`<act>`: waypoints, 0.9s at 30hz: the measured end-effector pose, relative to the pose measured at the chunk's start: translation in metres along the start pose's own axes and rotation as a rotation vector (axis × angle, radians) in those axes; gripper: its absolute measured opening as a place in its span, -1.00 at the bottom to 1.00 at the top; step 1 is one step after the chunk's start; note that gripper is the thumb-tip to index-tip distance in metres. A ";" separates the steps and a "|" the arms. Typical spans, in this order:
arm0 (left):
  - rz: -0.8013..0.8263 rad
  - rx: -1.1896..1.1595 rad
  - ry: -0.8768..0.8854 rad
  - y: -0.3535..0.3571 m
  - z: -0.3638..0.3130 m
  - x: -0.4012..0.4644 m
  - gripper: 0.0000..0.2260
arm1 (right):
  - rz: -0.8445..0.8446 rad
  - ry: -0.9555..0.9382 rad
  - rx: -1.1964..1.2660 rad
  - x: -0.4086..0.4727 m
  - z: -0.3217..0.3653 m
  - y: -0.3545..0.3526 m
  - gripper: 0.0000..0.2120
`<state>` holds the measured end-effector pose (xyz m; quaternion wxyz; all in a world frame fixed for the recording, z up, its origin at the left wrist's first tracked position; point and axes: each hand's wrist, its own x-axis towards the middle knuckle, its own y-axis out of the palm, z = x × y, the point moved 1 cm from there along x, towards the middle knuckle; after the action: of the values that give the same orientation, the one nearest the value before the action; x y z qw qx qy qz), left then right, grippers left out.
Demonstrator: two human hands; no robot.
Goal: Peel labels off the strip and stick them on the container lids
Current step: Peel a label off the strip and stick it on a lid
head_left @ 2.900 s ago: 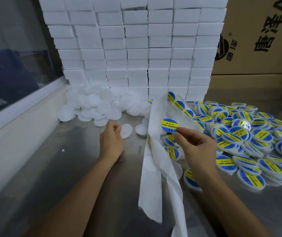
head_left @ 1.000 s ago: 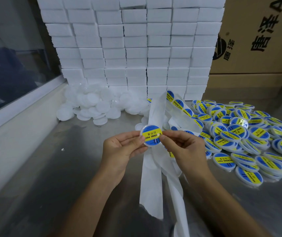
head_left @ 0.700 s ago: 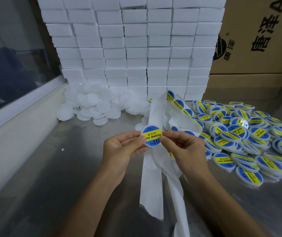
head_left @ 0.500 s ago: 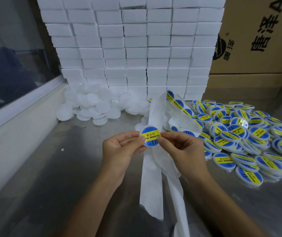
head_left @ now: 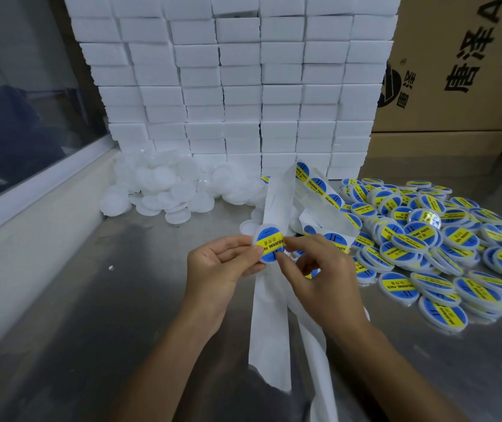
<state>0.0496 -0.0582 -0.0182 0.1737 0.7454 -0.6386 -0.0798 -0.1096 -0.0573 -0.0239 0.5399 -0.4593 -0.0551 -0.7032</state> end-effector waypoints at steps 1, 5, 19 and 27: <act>0.017 -0.026 -0.011 0.000 0.000 0.000 -0.89 | -0.005 0.010 0.010 0.000 0.000 0.000 -0.79; 0.113 -0.102 -0.080 0.000 0.000 0.000 -0.70 | -0.004 0.058 0.084 0.001 0.000 -0.001 -0.68; 0.225 -0.146 -0.163 0.002 0.006 -0.002 -0.80 | 0.034 0.418 0.622 0.004 -0.003 0.003 -0.60; 0.251 -0.130 -0.172 0.005 0.008 -0.004 -0.82 | 0.029 0.391 0.566 0.005 -0.004 -0.002 -0.88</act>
<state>0.0412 -0.0557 -0.0237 0.1748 0.6372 -0.7328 -0.1624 -0.1132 -0.0625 -0.0217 0.6563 -0.1484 -0.1369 -0.7270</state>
